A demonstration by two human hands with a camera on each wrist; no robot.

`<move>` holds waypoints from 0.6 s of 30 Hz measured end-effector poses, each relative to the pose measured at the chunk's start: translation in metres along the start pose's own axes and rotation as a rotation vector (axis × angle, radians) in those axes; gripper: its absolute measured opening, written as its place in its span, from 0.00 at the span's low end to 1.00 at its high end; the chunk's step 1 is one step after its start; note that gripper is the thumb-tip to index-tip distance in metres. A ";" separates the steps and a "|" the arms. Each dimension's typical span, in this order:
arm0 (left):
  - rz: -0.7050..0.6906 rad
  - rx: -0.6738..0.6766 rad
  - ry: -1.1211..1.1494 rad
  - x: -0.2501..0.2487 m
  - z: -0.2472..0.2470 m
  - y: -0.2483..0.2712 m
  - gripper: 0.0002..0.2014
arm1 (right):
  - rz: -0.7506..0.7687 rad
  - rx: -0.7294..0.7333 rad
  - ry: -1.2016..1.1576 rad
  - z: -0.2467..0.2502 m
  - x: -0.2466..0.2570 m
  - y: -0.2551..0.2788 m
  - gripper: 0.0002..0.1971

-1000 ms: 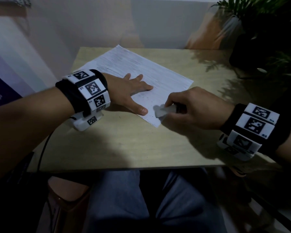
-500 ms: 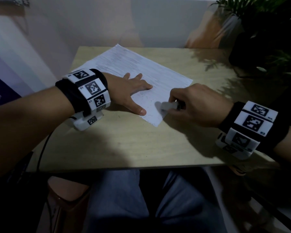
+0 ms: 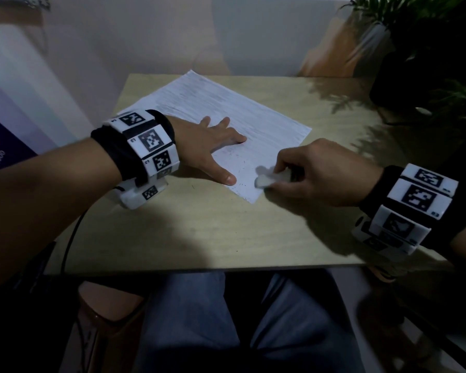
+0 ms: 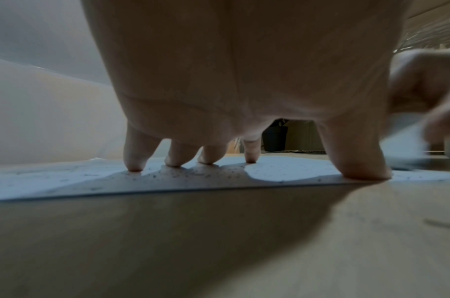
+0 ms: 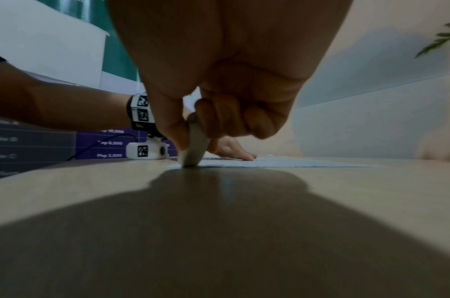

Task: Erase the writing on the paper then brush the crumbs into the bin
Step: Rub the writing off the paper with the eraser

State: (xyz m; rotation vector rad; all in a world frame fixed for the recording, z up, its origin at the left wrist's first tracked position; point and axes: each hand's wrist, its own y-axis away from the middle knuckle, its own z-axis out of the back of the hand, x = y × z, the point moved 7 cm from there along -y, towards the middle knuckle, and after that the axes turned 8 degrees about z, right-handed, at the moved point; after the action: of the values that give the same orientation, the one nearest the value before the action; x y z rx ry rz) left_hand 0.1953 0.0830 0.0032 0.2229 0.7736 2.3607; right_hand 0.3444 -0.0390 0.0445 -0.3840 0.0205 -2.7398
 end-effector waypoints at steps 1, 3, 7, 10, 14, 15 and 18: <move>0.000 0.000 0.002 0.000 0.000 0.000 0.54 | -0.022 -0.041 0.062 0.003 -0.004 -0.001 0.16; 0.000 0.002 0.008 0.001 -0.001 -0.001 0.54 | -0.013 -0.062 0.102 0.003 -0.002 0.000 0.13; 0.003 0.004 0.011 0.000 0.000 0.001 0.54 | 0.061 0.073 -0.108 -0.005 0.013 0.004 0.17; 0.002 0.001 0.013 -0.001 0.000 0.002 0.54 | -0.017 -0.002 0.004 0.000 -0.003 0.001 0.18; 0.004 0.011 0.028 0.000 -0.001 0.002 0.54 | 0.032 -0.016 0.028 0.000 0.003 0.003 0.17; 0.004 0.013 0.030 0.000 -0.001 0.002 0.54 | 0.057 0.029 -0.030 -0.002 0.009 0.005 0.19; 0.003 0.013 0.028 -0.001 -0.001 0.001 0.54 | 0.026 0.051 -0.053 -0.003 0.006 0.005 0.17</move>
State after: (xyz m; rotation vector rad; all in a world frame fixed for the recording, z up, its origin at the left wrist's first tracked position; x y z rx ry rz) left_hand 0.1949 0.0813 0.0033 0.1966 0.8024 2.3672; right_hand 0.3403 -0.0459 0.0427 -0.4389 -0.0577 -2.6981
